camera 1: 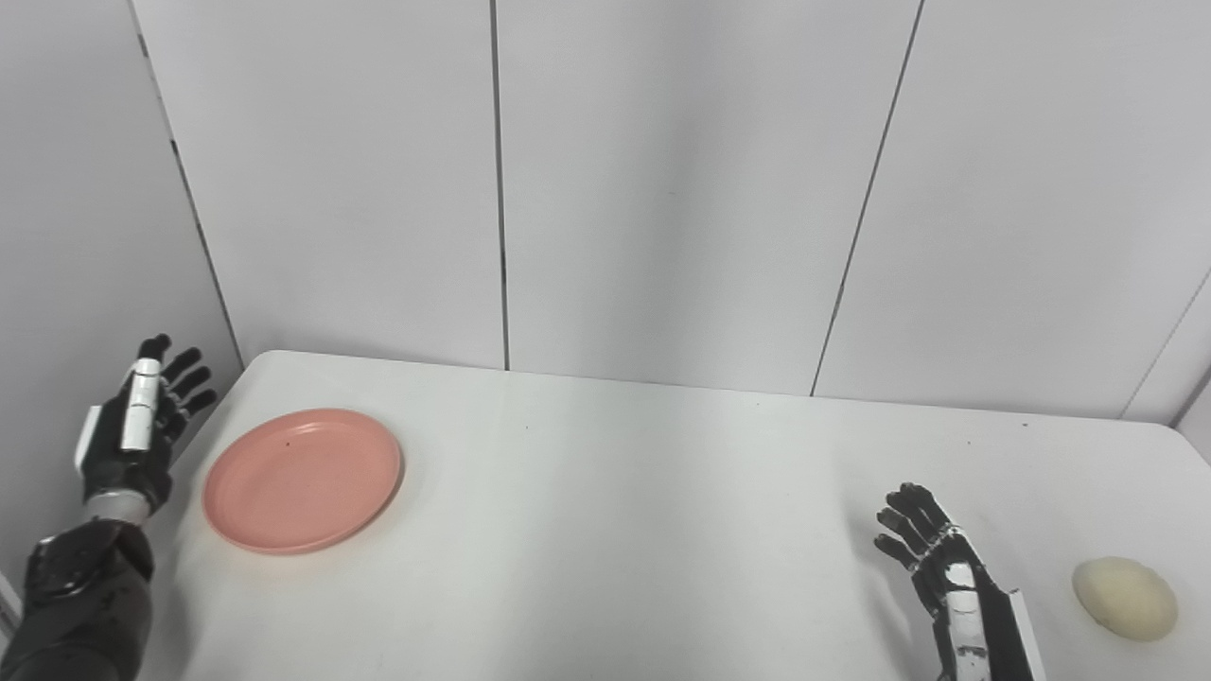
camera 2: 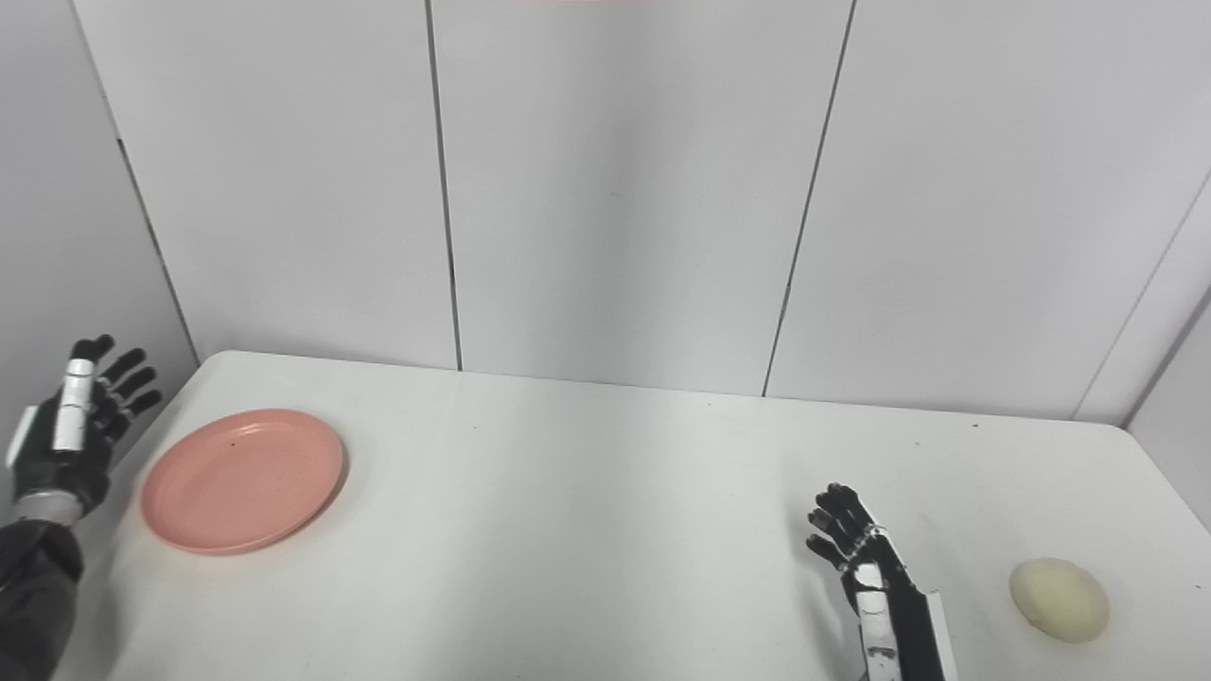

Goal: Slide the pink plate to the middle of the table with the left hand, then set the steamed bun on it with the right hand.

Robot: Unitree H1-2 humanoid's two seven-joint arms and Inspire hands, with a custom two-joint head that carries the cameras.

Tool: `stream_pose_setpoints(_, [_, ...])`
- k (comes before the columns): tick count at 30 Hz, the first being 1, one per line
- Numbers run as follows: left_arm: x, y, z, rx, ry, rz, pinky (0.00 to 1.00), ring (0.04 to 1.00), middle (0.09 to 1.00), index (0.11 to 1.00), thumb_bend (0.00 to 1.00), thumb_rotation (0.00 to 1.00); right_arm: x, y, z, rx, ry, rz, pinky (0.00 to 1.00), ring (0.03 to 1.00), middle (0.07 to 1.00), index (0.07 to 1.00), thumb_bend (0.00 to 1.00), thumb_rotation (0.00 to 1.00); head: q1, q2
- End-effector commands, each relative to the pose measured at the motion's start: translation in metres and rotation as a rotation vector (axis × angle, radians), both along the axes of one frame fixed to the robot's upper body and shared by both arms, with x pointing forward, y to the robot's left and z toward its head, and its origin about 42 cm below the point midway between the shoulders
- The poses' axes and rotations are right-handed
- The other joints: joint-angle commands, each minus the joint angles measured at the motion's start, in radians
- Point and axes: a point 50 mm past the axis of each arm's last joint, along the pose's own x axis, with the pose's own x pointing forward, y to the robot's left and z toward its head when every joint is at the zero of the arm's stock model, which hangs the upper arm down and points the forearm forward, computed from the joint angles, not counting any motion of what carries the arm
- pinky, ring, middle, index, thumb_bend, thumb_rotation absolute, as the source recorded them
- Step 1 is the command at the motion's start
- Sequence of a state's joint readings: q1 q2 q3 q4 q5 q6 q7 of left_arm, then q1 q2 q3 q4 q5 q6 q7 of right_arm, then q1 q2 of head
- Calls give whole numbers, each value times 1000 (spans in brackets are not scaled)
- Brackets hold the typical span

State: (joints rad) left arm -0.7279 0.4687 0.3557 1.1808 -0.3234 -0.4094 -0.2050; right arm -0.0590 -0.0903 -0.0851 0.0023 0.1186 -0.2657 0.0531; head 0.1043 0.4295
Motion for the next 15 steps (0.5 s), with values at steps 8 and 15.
stream_pose_setpoints(8, [7, -17, 13, 9, -30, -55, 829, 848, 835, 895, 762, 810, -18, 7, -31, 32, 120, -11, 794, 833, 851, 836, 759, 954, -4, 5])
stream_pose_setpoints(15, [0, -30, 0, -14, 5, -73, 840, 858, 859, 892, 756, 809, -19, 6, -29, 41, 112, -2, 790, 829, 852, 839, 733, 949, -10, 13])
